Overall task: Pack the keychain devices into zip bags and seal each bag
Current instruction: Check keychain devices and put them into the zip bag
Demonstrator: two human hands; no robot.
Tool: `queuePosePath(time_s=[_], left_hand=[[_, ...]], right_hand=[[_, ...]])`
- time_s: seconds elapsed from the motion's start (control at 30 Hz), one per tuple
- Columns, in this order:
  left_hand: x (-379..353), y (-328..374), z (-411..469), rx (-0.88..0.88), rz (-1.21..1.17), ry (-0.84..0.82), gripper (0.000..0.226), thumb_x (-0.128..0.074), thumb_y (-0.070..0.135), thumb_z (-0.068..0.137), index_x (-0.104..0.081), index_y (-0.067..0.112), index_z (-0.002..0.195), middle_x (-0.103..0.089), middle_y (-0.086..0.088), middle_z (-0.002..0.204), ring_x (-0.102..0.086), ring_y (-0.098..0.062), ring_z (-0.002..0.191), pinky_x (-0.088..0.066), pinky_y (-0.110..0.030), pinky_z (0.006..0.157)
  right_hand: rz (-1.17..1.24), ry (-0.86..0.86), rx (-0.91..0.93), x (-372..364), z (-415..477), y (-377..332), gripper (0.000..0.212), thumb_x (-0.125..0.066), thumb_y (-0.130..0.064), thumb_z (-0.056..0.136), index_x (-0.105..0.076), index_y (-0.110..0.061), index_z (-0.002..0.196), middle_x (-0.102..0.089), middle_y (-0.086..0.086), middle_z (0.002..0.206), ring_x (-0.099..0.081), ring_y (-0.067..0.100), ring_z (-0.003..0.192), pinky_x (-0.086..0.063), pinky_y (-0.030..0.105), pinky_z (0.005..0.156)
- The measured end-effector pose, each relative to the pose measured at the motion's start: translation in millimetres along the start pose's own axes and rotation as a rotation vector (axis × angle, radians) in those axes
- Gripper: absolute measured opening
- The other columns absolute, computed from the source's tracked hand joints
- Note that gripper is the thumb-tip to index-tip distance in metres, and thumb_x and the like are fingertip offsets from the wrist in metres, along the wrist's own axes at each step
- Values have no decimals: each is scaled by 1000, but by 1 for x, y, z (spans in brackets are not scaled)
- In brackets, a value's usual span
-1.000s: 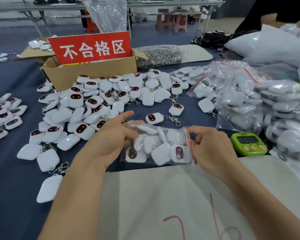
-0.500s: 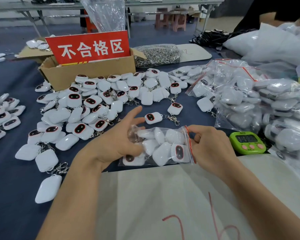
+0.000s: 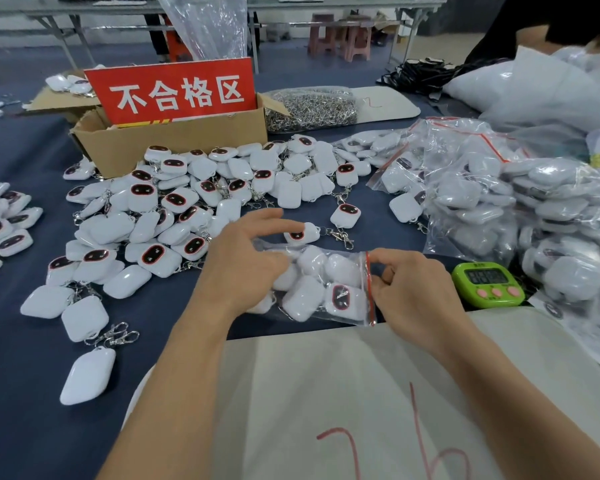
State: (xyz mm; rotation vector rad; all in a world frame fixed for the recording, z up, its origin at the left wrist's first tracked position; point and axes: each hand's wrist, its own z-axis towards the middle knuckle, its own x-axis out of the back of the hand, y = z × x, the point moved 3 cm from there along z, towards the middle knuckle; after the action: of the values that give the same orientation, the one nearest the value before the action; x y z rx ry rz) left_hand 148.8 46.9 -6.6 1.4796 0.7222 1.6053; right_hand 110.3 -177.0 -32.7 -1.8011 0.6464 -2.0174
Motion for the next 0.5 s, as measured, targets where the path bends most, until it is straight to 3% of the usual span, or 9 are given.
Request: queuePosePath(time_s=[0.1,0.17,0.23,0.33,0.43,0.5], left_hand=[[-13,6,-5,-60,116,-305,52,-76,27,67,-73,55,111,-63,33,124,-55,16,115,-38,-5,95],[-19,3,-6,-32,161,-401,59,-83,18,70,-72,48,119,-68,29,112,-62,11,98,-42,-3,77],[-20,0,-4,-5,141,-387,66,-80,5,69,-72,43,121,-70,25,109,-65,7,91,-44,-5,71],[-21,-1,-3,-21,204,-373,76,-78,0,69,-65,40,132,-60,27,125,-57,6,111,-42,-5,88],[-18,-4,-2,-29,207,-372,86,-80,1,69,-55,43,140,-49,27,135,-50,7,118,-32,5,88],[-11,-7,-1,8,201,-355,88,-86,14,65,-55,52,138,-52,27,136,-57,-1,115,-42,-7,89]], right_hand=[[5,20,10,0,0,1,23,-61,-23,92,-72,-41,101,-53,-27,52,-47,18,58,-40,33,62],[19,34,10,0,0,1,22,-63,-23,92,-73,-42,101,-53,-30,53,-45,13,56,-38,32,61],[43,40,2,0,0,0,20,-67,-25,92,-74,-42,100,-52,-31,51,-47,10,54,-38,30,59],[40,29,-9,-1,-1,-1,19,-68,-26,93,-75,-42,101,-50,-33,50,-49,9,55,-38,29,58],[19,37,-32,0,-2,-2,21,-66,-26,94,-75,-43,104,-53,-20,52,-54,13,64,-42,31,63],[-24,48,-43,1,-4,-3,23,-64,-26,94,-74,-44,105,-55,-13,59,-60,21,73,-46,33,68]])
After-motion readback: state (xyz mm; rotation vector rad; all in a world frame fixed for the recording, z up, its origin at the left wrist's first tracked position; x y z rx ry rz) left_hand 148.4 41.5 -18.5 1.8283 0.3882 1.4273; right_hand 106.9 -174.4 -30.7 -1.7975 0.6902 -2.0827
